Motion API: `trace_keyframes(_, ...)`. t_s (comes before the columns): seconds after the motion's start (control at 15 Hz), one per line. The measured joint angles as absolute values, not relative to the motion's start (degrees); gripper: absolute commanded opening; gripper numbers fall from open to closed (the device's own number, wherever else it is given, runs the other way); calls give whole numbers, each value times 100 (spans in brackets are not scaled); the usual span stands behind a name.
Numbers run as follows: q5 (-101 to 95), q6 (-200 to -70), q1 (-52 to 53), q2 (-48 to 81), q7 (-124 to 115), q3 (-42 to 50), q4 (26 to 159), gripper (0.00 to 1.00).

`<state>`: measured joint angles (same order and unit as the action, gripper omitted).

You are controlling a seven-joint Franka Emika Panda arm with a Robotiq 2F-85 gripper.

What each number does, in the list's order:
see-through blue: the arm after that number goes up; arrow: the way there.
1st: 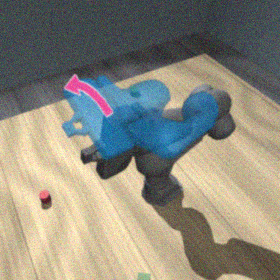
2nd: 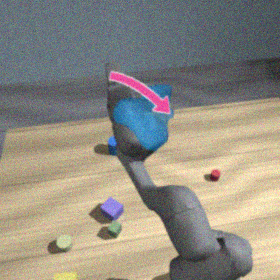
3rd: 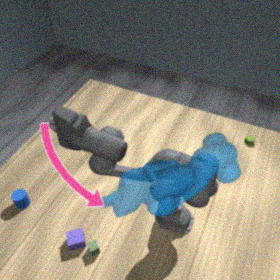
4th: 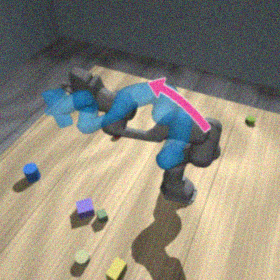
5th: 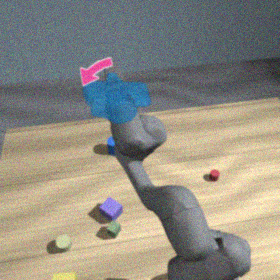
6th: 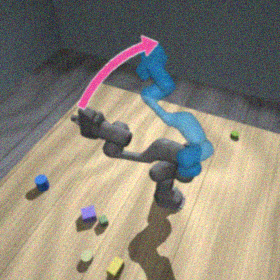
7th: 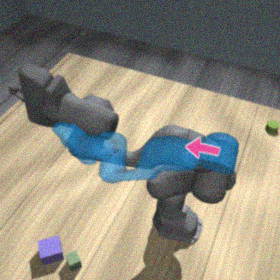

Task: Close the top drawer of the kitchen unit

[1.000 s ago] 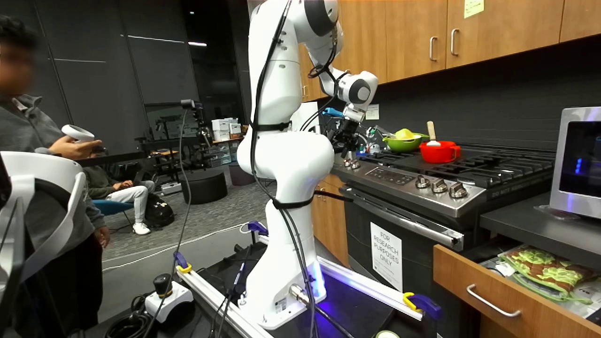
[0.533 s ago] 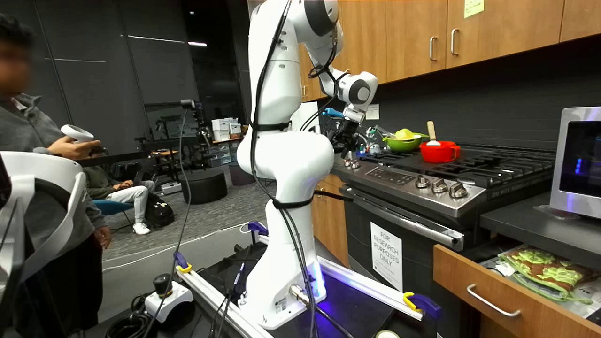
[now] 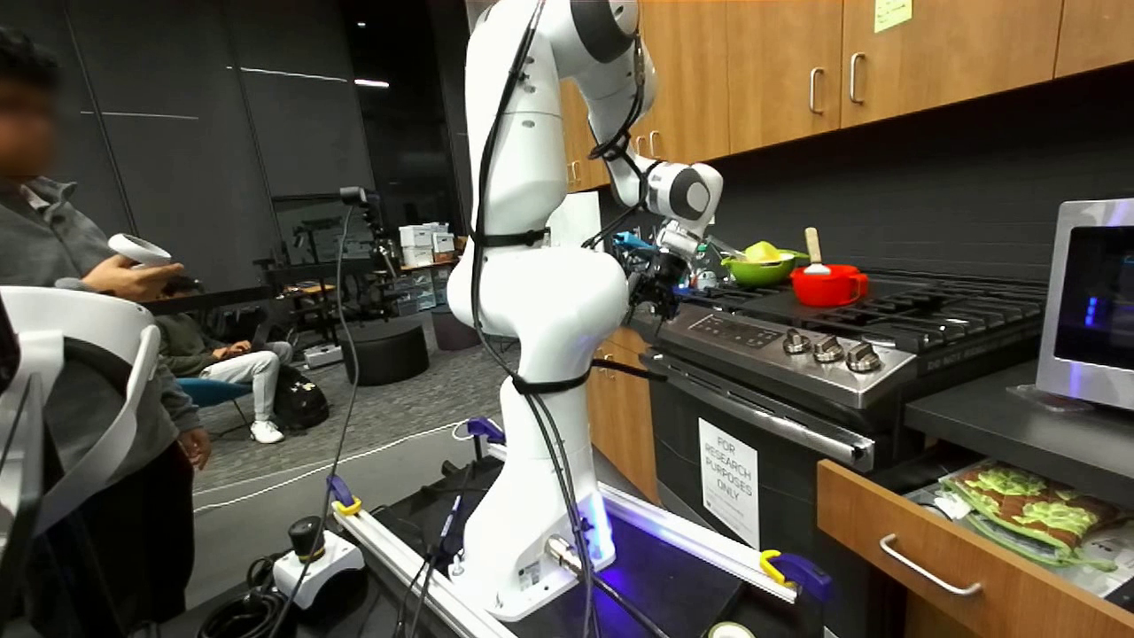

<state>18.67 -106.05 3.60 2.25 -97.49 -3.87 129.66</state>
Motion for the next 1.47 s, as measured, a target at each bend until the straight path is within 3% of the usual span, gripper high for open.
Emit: trace_keyframes(1.47,1647,-10656,-119,332,-9864,213,13785,100)
